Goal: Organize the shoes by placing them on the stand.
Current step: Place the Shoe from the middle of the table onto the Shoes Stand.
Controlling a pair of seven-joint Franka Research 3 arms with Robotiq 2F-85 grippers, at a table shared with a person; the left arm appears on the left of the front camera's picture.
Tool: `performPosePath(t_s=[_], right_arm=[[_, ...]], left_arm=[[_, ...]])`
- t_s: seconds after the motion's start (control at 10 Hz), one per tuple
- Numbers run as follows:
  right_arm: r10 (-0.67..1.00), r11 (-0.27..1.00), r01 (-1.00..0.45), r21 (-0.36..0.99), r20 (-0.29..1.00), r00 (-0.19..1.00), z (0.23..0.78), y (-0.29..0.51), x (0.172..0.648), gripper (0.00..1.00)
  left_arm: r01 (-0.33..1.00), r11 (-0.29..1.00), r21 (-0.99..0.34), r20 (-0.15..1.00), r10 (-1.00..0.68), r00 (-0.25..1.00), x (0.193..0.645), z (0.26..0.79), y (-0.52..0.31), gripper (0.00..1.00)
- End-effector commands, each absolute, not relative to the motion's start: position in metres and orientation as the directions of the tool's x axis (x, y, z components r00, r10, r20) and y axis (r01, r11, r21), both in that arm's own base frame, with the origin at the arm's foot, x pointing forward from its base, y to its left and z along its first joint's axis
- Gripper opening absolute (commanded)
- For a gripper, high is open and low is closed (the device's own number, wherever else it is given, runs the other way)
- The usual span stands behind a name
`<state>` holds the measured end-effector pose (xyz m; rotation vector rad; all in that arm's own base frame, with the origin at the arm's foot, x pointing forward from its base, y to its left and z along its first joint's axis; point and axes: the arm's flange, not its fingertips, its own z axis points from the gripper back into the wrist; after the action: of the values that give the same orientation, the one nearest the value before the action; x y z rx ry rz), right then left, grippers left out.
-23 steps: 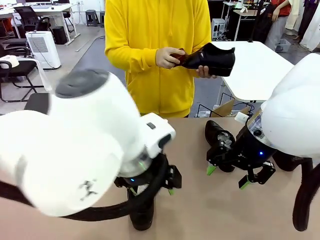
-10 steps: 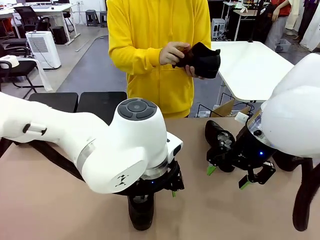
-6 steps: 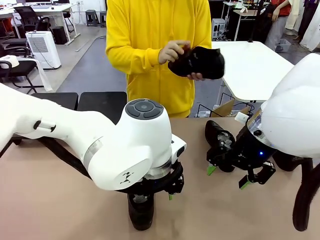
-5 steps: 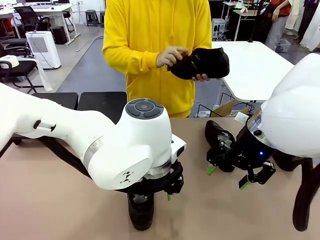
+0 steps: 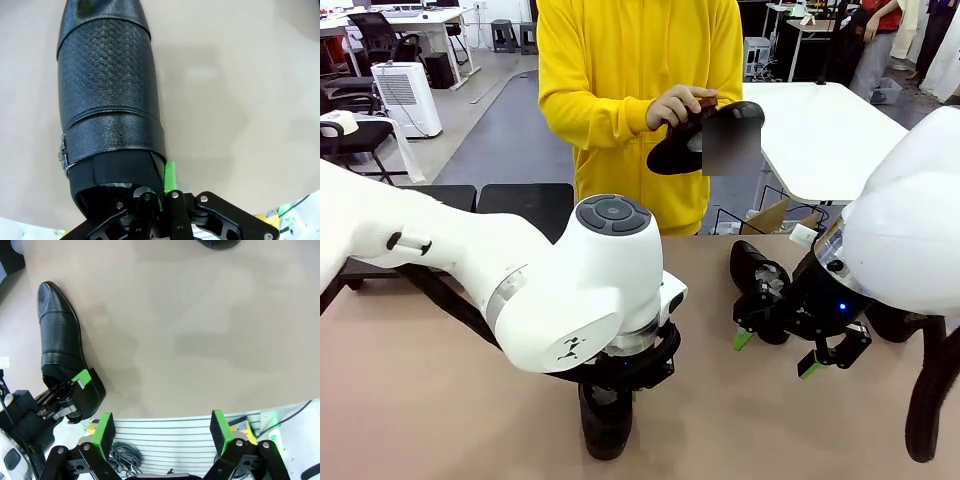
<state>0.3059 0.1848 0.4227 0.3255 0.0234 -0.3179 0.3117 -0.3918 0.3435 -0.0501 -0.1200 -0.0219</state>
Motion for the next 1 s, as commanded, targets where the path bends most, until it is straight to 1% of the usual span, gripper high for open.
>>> performPosePath(t_s=[0.0, 0.2, 0.3, 0.4, 0.5, 0.6, 0.8, 0.9], right_arm=[[-0.292, 0.905, 0.298, 0.303, -0.067, 0.954, 0.423, 0.183, 0.307, 1.00], [-0.292, 0.905, 0.298, 0.303, -0.067, 0.954, 0.423, 0.183, 0.307, 1.00], [-0.292, 0.905, 0.298, 0.303, -0.067, 0.954, 0.423, 0.183, 0.307, 1.00], [-0.292, 0.905, 0.298, 0.303, -0.067, 0.954, 0.423, 0.183, 0.307, 1.00], [-0.292, 0.905, 0.298, 0.303, -0.067, 0.954, 0.423, 0.183, 0.307, 1.00], [-0.292, 0.905, 0.298, 0.303, -0.067, 0.954, 0.423, 0.183, 0.307, 1.00], [-0.292, 0.905, 0.298, 0.303, -0.067, 0.954, 0.423, 0.183, 0.307, 1.00], [-0.292, 0.905, 0.298, 0.303, -0.067, 0.954, 0.423, 0.183, 0.307, 1.00]], left_arm=[[-0.004, 1.000, -0.028, 0.133, 0.007, 0.991, 0.316, 0.338, -0.397, 0.00], [0.011, 1.000, -0.006, 0.123, -0.010, 0.992, 0.313, 0.343, -0.391, 0.00], [0.066, 0.998, -0.005, 0.149, -0.065, 0.987, 0.305, 0.365, -0.381, 0.00], [0.086, 0.995, -0.043, 0.194, -0.076, 0.978, 0.297, 0.393, -0.366, 0.00], [0.107, 0.992, -0.068, 0.272, -0.085, 0.959, 0.290, 0.424, -0.345, 0.00], [0.126, 0.987, -0.096, 0.332, -0.088, 0.939, 0.292, 0.443, -0.320, 0.00], [0.080, 0.996, -0.030, 0.465, -0.057, 0.883, 0.315, 0.462, -0.264, 0.00], [0.059, 0.997, 0.057, 0.520, -0.080, 0.850, 0.329, 0.466, -0.237, 0.00]])
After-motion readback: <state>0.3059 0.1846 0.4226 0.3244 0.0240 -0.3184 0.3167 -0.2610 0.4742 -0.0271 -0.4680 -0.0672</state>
